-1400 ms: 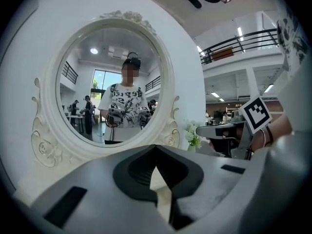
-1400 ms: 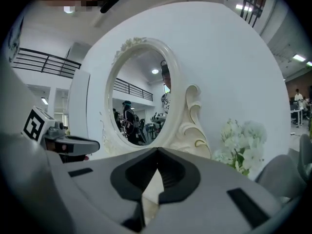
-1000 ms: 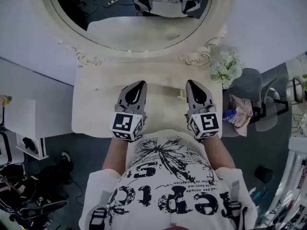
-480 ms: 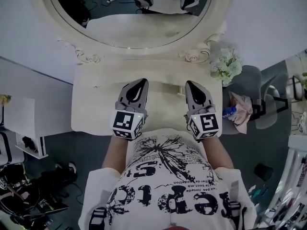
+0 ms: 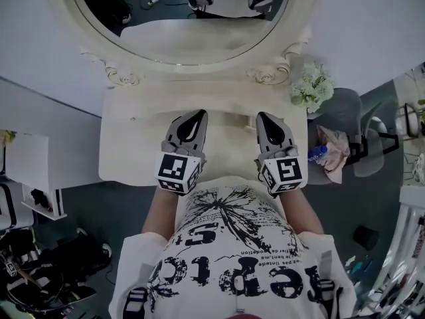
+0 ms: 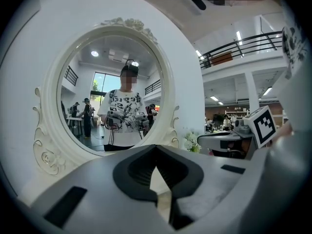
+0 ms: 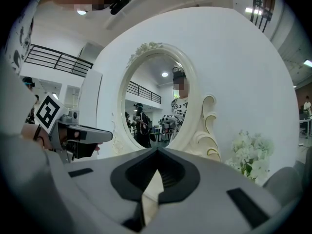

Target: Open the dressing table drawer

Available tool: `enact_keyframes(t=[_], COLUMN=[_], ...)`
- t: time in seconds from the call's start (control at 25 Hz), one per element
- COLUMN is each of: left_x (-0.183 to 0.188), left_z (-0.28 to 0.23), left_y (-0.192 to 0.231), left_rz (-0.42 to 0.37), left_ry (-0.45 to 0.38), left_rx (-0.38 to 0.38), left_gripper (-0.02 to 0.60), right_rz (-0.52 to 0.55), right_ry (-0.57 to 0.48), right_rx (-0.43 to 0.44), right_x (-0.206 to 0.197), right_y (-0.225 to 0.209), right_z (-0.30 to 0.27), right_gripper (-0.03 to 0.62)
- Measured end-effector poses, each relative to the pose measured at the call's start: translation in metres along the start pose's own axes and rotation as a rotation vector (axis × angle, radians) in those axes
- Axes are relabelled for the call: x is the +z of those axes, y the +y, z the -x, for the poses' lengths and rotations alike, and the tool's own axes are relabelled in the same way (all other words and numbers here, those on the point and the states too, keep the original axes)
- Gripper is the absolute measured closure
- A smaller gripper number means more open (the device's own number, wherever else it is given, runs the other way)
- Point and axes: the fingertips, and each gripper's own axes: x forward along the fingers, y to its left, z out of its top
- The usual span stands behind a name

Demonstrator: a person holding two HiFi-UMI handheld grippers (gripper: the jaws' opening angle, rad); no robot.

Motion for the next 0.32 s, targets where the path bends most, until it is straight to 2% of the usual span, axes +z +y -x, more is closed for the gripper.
enact_keyframes(t=[0.32], left_x=[0.0006], left_z=[0.0043], left_y=[-0.0035], left_rz=[-0.005], left_ry=[-0.002], left_rx=[-0.002], left_gripper=[0.575], right_rz=[0.006], right_ry=[0.007], right_rx=[-0.001], right_x=[-0.0017], right_y=[0.0007], right_z=[0.0063], right_gripper=[0.579])
